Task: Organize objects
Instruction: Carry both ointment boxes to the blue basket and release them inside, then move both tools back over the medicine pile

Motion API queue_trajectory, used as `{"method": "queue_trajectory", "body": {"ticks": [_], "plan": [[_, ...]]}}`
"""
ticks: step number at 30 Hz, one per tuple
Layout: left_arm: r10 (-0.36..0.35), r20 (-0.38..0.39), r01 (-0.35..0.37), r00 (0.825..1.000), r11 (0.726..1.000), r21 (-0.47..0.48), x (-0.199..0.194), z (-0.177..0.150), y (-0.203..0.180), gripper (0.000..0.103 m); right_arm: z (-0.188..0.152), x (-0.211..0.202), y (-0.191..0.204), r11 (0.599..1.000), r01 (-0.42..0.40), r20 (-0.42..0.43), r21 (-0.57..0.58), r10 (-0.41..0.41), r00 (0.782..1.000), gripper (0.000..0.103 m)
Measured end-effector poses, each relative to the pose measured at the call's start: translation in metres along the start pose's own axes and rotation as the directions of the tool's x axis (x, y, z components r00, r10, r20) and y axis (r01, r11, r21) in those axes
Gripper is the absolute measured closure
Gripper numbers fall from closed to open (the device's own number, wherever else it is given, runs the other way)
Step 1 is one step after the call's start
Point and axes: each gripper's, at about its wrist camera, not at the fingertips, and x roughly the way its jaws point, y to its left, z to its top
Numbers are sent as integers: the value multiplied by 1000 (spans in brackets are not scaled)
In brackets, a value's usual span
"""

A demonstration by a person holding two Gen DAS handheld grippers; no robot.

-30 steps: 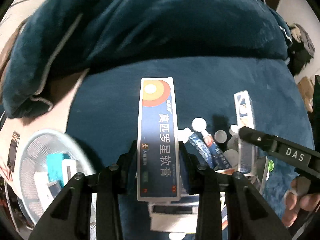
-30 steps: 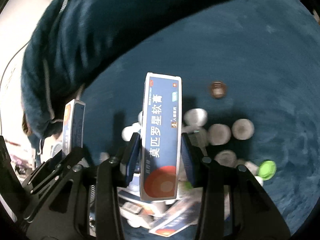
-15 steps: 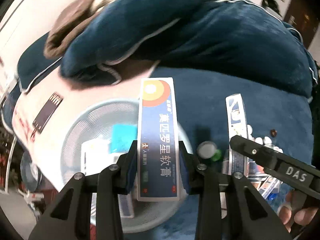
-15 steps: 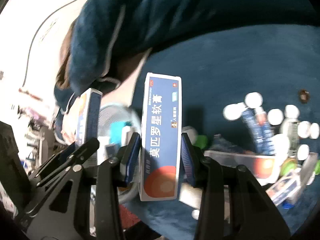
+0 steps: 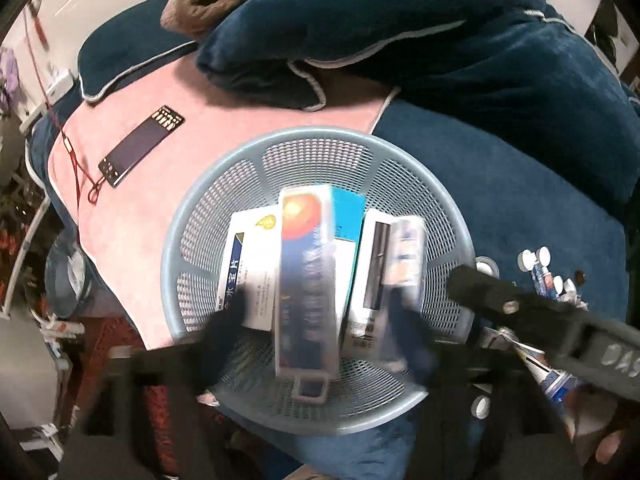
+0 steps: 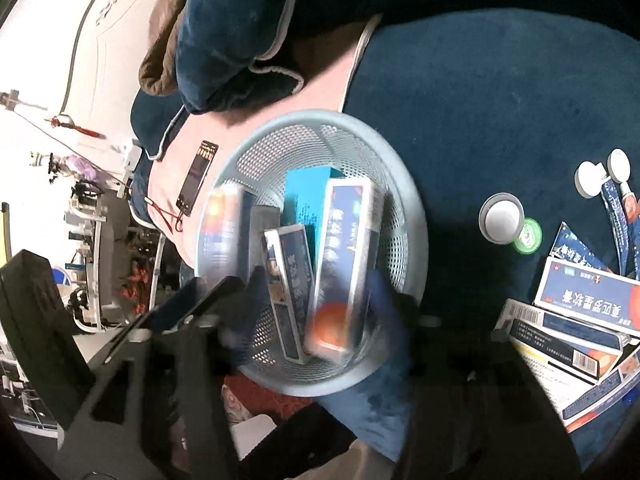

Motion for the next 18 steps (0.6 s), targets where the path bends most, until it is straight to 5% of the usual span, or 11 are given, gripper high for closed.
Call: {"method": "queue_trajectory", "body": {"ticks": [2,5,18], "plan": [[18,9,-18,1000,1000,-3,-2,-2,3,10,1,-8,-1,999,39,35,1,-39,999,6],[48,10,-48,999,999,6,-2,-3,4,6,2,-16,-8,997,74,59,22,-75,995,0],[82,31,-83,996,996,21,-4,-5,1,1,-7,-12,-11,981,187,41,-49,-185,982,0]]}}
